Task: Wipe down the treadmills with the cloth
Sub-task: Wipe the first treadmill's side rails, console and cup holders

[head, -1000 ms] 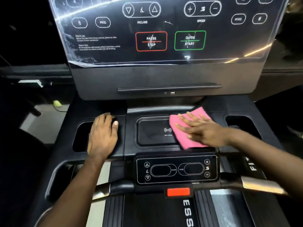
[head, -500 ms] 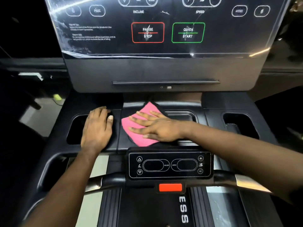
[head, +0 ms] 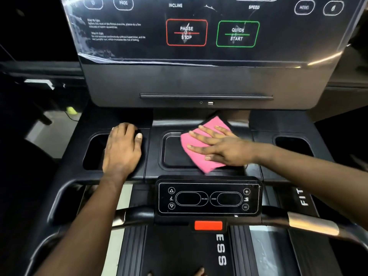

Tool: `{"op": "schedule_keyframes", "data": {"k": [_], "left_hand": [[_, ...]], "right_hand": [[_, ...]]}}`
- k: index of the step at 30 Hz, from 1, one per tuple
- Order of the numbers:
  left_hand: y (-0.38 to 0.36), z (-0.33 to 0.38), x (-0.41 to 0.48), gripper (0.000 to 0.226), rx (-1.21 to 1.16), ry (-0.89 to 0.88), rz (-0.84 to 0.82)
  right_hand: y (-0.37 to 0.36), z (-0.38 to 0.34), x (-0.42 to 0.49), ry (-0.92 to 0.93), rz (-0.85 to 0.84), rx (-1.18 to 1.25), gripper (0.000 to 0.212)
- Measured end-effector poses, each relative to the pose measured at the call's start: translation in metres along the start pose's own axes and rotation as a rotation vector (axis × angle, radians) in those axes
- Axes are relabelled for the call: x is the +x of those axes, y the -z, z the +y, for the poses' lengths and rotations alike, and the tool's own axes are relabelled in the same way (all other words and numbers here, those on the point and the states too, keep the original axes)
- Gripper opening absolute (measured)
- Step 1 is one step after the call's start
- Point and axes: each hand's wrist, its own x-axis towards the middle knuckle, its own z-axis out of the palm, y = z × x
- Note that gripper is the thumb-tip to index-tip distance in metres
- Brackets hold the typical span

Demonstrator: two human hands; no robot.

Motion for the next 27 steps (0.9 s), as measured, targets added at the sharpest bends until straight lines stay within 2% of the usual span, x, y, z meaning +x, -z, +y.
{"op": "schedule_keyframes", "data": {"k": [5,10,14,17,20,23,27], "left_hand": [[0.0,-0.002,-0.002,0.041,-0.008,-0.005,-0.012],[0.0,-0.006,-0.004,0.033,-0.028,-0.039,-0.028],[-0.003,-0.006,-0.004,0.026,-0.022,-0.028,-0.01],[-0.004,-0.003,-0.002,0.023,-0.011,-0.012,0.009],[-0.003,-0.002,0.001,0.022,0.001,-0.01,0.014],[-0.003,-0.002,0.001,0.022,0.002,-0.017,0.019],[-0.002,-0.006,0.0,0.034,-0.078,-0.023,0.02]], "right_hand": [[0.013,-0.055,0.069,0.103,0.018,-0.01,0.053],[0.008,-0.031,0.022,0.204,-0.063,0.148,0.049],[0.0,0.023,-0.05,0.066,-0.144,0.144,0.051],[-0.005,0.034,-0.068,-0.008,-0.181,0.137,0.052],[-0.007,0.016,-0.041,0.007,-0.117,0.152,0.054],[0.003,-0.018,0.009,0.113,-0.084,0.151,0.053],[0.02,-0.073,0.078,0.177,-0.023,0.13,0.055]]}}
